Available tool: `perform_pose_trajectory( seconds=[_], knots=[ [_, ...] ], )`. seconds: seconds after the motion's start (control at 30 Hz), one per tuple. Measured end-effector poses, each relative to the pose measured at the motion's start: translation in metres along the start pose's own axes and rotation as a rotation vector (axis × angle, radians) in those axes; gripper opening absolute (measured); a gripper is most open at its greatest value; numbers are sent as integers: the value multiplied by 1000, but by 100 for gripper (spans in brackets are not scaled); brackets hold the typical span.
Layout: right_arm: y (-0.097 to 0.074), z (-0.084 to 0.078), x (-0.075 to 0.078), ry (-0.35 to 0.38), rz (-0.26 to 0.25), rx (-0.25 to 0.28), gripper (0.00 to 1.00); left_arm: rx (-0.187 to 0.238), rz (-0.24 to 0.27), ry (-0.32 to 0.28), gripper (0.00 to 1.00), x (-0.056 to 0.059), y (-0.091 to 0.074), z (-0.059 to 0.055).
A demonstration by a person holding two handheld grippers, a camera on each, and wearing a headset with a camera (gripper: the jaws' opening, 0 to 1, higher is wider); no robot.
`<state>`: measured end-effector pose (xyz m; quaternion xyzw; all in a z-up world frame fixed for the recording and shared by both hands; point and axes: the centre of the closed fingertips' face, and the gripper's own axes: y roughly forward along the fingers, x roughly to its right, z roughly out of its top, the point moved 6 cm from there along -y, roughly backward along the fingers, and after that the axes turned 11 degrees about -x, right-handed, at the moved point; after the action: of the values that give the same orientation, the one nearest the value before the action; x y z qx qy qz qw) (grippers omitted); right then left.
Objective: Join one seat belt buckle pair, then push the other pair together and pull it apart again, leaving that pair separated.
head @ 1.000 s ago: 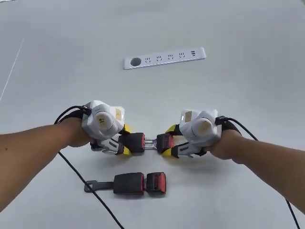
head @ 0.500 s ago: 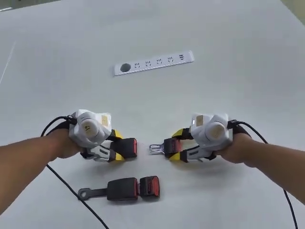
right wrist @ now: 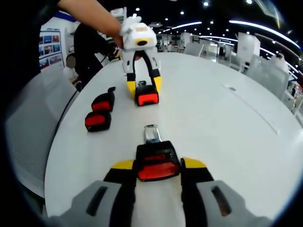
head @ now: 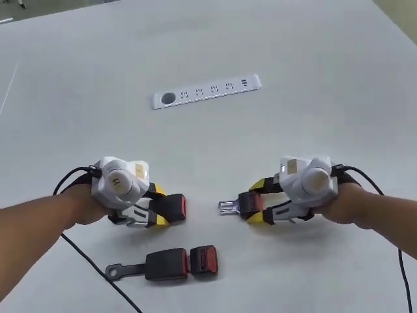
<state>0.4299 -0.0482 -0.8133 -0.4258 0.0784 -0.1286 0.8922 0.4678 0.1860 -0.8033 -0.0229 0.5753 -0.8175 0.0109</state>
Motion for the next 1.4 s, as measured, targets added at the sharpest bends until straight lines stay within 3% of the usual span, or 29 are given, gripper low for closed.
perform_pose_trajectory(
  seconds=[0.47,0.73,0.8,0.9,1.07,1.1,1.17,1.27,1.4],
  knots=[
    [-20,-22,0,10,-12,4,37,-2,2,-7,35,1,0,-1],
    [-21,-25,1,10,-17,-9,37,-2,3,-8,36,1,1,-1],
    [-22,-25,0,10,-17,-10,37,-7,11,26,35,2,0,0],
    [-21,-25,-2,9,-24,-22,38,-3,10,1,36,3,0,0],
    [-23,-23,-6,33,-31,-46,44,-45,22,-37,40,4,-1,5],
    [-27,-18,-3,23,-70,-18,45,-67,39,-37,44,4,-2,4],
    [-35,-10,-2,85,-97,35,53,-41,59,-59,52,4,-9,7],
    [-45,-6,2,135,-169,61,72,14,97,-88,60,5,-21,12],
    [-55,-7,-1,210,-263,69,81,116,165,-219,70,7,-37,17]
  ],
)
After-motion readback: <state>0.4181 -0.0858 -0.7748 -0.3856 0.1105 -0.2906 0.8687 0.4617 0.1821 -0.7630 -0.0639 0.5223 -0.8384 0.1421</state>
